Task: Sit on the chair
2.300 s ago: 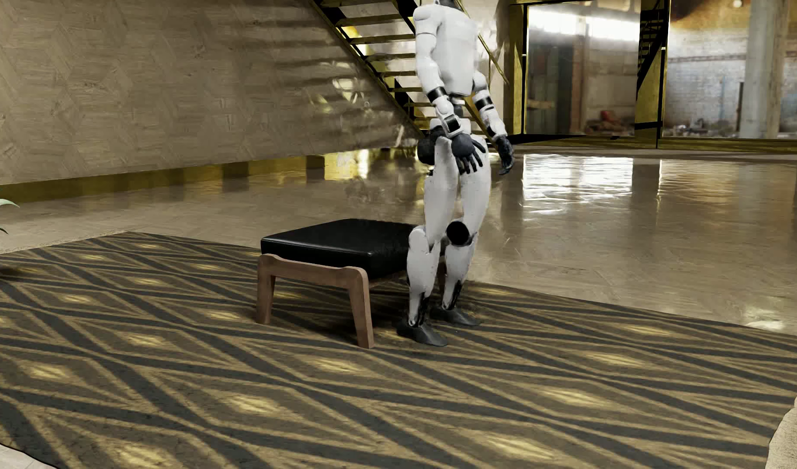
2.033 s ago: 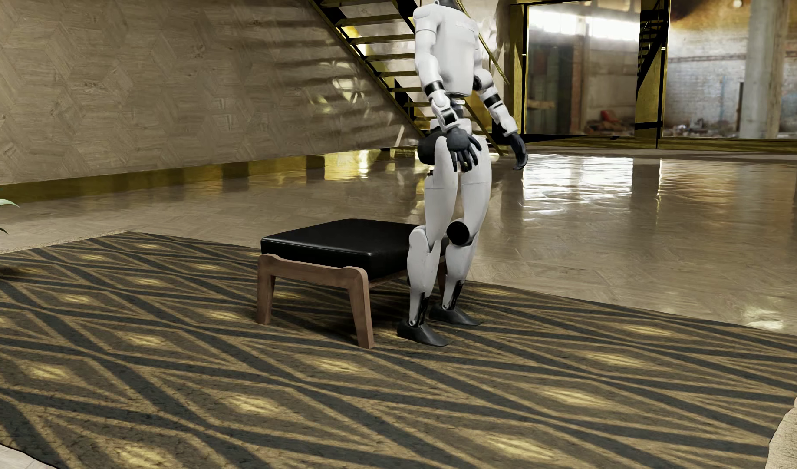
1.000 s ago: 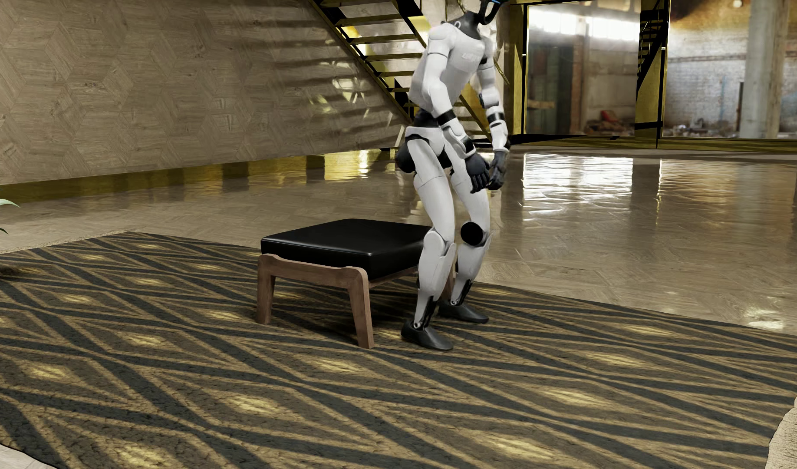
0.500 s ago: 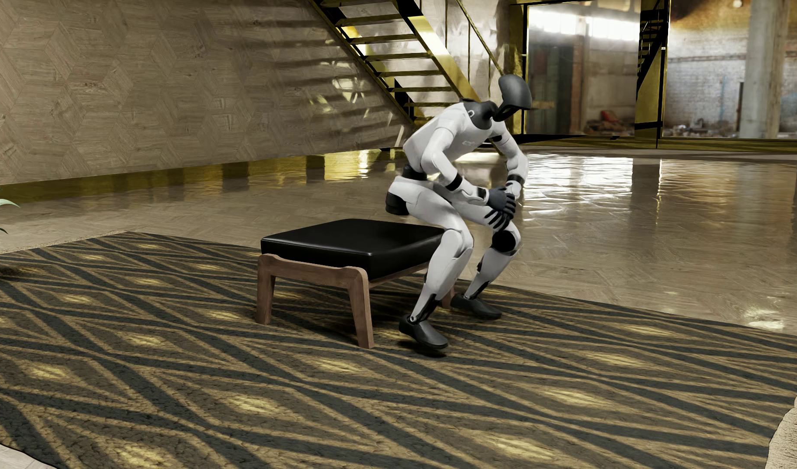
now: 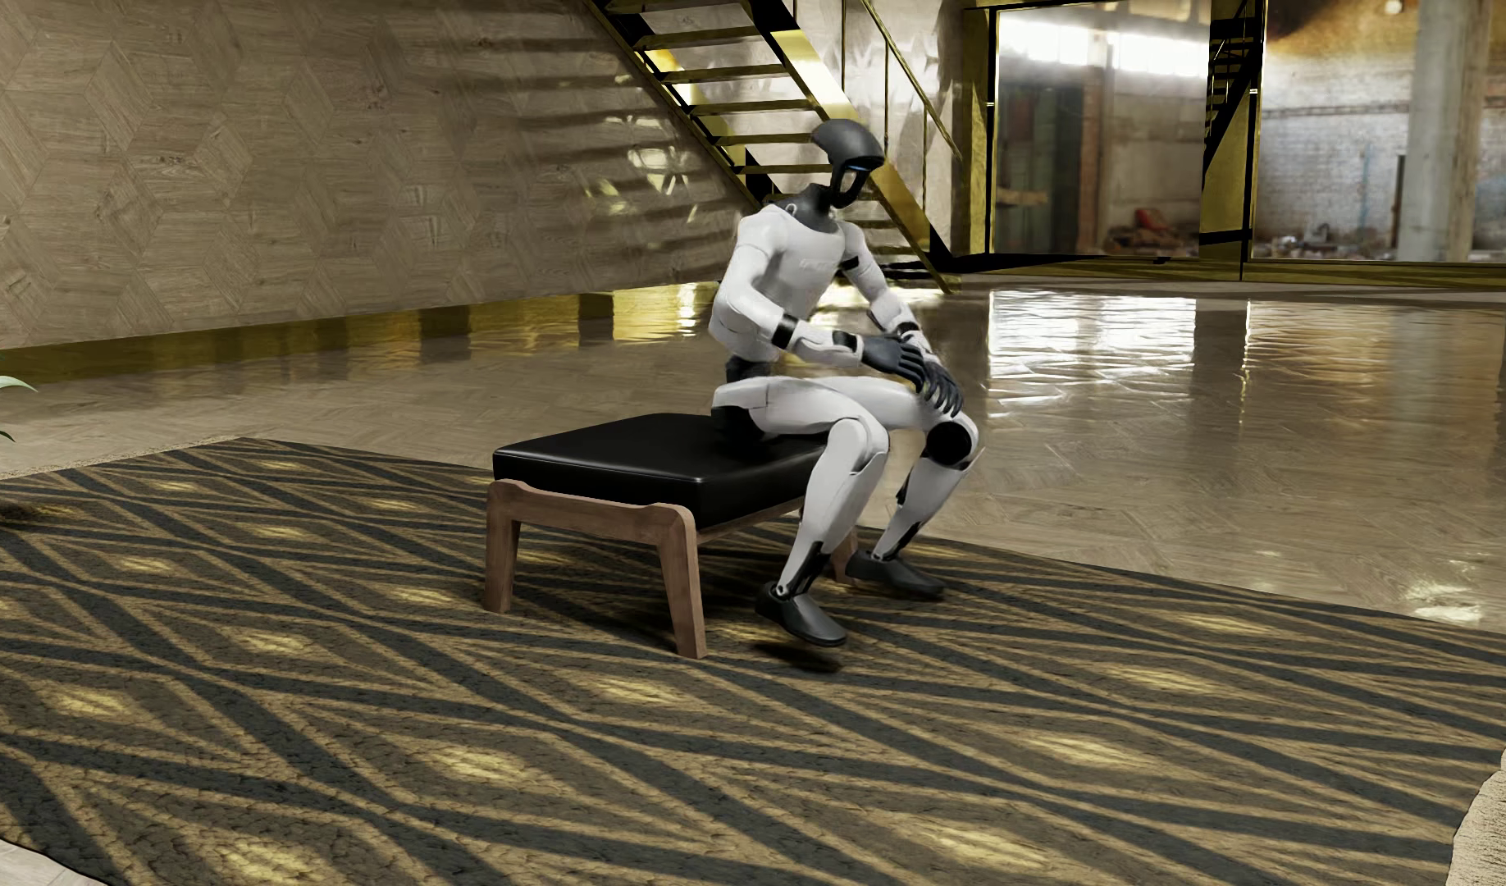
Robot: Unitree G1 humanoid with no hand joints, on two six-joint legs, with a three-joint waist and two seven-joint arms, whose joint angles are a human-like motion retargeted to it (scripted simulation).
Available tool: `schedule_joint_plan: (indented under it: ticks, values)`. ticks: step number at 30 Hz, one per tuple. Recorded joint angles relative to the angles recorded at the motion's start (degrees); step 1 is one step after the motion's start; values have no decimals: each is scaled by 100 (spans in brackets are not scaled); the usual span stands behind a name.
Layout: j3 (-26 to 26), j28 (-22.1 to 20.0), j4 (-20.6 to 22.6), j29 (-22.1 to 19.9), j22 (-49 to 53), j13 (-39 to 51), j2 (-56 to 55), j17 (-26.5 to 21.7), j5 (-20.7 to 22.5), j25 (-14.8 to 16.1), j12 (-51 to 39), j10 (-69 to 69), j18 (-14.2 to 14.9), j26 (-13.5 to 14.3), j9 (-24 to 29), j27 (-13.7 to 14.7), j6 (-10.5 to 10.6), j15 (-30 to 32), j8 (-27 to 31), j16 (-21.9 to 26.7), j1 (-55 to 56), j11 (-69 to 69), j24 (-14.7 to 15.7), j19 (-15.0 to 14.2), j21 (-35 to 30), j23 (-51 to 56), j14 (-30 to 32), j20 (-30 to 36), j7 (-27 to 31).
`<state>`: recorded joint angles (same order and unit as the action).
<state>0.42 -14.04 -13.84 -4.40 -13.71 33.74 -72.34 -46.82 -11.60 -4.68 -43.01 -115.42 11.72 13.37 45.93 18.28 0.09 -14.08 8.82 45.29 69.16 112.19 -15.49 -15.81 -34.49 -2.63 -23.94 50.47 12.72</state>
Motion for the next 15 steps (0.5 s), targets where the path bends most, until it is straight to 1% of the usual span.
schedule_joint_plan:
  ticks: [1, 2, 3, 4, 5, 6, 7, 8, 9, 10, 11, 12, 13, 14, 15]
  values:
    - [15, 55, 20, 90, -292, -297, 165, 223, 0, -87, 335, 18, -40, -85, -70, -71, 33, 60, -19, -317, -134, -30, -5, 15, 281, -187, 66, -383, -2]
    - [30, 12, 61, 79, -600, -600, 311, 452, -8, -129, 655, 39, -71, -141, -144, -110, 57, 112, -20, -677, -263, -59, -6, 28, 546, -388, 123, -744, -2]
    - [38, -124, 87, -61, -898, -891, 450, 729, 13, -142, 959, 78, -111, -207, -229, -122, 60, 164, -33, -1007, -412, -102, 89, 69, 775, -638, 166, -1105, -29]
    - [39, -362, 116, -239, -1165, -1135, 573, 1002, 26, -107, 1241, 115, -142, -292, -296, -159, 67, 202, -42, -1345, -547, -140, 240, 108, 1001, -910, 206, -1458, -51]
    - [37, -687, 160, -468, -1406, -1365, 667, 1264, 26, -22, 1503, 139, -168, -400, -382, -217, 66, 220, -44, -1660, -656, -152, 455, 145, 1233, -1179, 240, -1759, -63]
    - [32, -800, 197, -702, -1608, -1580, 752, 1517, 36, 101, 1738, 158, -207, -577, -461, -352, 45, 228, -41, -1916, -779, -148, 724, 195, 1416, -1419, 246, -2013, -90]
    - [29, -731, 213, -864, -1833, -1759, 818, 1755, 49, 331, 1940, 165, -249, -639, -559, -501, 22, 230, -42, -2091, -889, -133, 1119, 248, 1551, -1708, 232, -2213, -113]
    - [19, -618, 228, -954, -2139, -1897, 913, 1977, 75, 625, 2111, 171, -284, -720, -639, -557, -10, 188, -53, -2203, -1025, -112, 1396, 328, 1645, -2096, 206, -2373, -147]
    - [17, -527, 248, -1074, -2504, -2027, 978, 2149, 93, 781, 2288, 158, -283, -720, -753, -533, -29, 144, -57, -2235, -1100, -89, 1468, 386, 1748, -2517, 226, -2501, -147]
    - [9, -303, 288, -1003, -2911, -2108, 1002, 2265, 108, 814, 2416, 157, -314, -881, -853, -651, -45, 150, -39, -2218, -1172, -53, 1434, 408, 1822, -2969, 225, -2576, -152]
    - [1, 238, 321, -749, -3388, -2153, 1035, 2335, 134, 856, 2521, 157, -339, -1038, -947, -851, -73, 131, -34, -2162, -1242, -27, 1471, 458, 1852, -3488, 222, -2625, -160]
    - [-8, 891, 348, -167, -3871, -2171, 1060, 2345, 159, 817, 2630, 155, -361, -1160, -1029, -1075, -85, 116, -31, -2093, -1297, -7, 1410, 504, 1853, -4057, 214, -2665, -162]
    - [-14, 1343, 381, 289, -4267, -2181, 1070, 2343, 193, 557, 2780, 157, -403, -1207, -1107, -1200, -96, 104, -44, -2033, -1337, 8, 1155, 559, 1793, -4593, 214, -2661, -181]
    - [-27, 1805, 412, 864, -4545, -2213, 1080, 2352, 215, 170, 2982, 163, -423, -1241, -1163, -1290, -101, 106, -48, -2017, -1378, 18, 864, 597, 1703, -5023, 218, -2693, -179]
    - [-39, 2012, 436, 1189, -4759, -2282, 1077, 2368, 241, -201, 3208, 164, -429, -1130, -1212, -1217, -90, 112, -47, -2047, -1392, 16, 541, 615, 1631, -5359, 217, -2780, -172]
